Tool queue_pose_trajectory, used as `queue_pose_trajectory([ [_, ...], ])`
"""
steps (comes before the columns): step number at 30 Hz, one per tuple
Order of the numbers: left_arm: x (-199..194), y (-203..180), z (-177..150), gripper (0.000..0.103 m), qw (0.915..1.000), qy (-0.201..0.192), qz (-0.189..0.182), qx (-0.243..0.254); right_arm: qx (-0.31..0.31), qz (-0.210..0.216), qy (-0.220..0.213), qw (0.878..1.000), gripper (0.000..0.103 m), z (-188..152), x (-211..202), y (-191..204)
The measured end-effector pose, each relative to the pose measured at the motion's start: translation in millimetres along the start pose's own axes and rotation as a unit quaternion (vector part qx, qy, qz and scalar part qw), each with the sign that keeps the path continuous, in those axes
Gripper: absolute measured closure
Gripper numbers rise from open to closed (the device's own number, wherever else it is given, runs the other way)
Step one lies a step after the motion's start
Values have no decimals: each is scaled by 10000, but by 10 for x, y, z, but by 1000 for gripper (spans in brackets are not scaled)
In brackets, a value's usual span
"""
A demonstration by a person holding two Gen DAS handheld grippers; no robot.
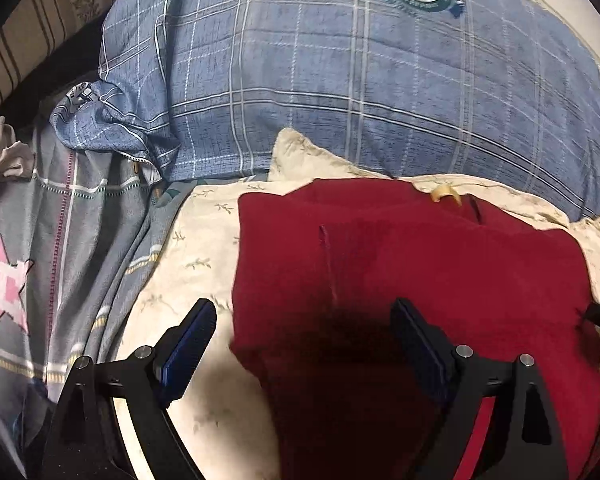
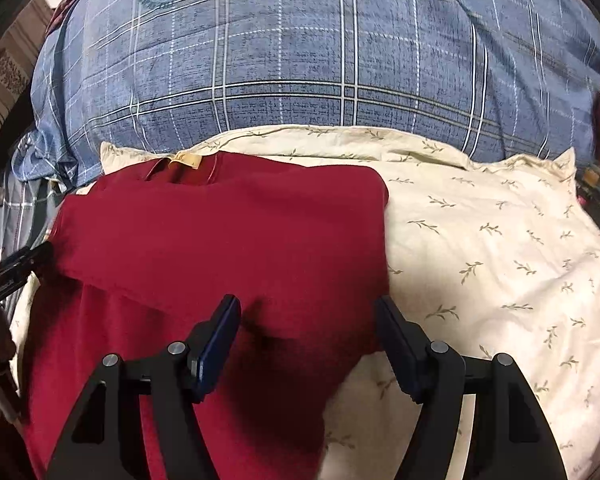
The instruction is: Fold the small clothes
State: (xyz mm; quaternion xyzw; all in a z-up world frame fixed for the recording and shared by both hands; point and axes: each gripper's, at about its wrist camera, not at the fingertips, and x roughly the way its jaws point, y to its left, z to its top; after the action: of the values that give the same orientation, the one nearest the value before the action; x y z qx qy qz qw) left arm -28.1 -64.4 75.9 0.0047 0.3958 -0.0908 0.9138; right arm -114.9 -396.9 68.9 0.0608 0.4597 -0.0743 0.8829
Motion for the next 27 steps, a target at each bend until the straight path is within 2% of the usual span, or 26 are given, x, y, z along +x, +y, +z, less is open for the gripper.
queue_pose_trajectory([
  [4,-234,-49,-151,14,9998,6,-182,1,-97,-233,-156,9996,32,-60,-169,112],
  [15,-923,-46,-619,14,9992,-170,-346,54,-639,-819,-496,9934,31,-339,-604,443],
  [20,-1018,-28,-745,14,9992,-271,-279,45,-745,-858,-634,9915,28,-468,-711,573],
  [27,-944,6,-759,14,9995,-242,-217,19,-921,-906,-660,9894,28,-540,-714,715],
])
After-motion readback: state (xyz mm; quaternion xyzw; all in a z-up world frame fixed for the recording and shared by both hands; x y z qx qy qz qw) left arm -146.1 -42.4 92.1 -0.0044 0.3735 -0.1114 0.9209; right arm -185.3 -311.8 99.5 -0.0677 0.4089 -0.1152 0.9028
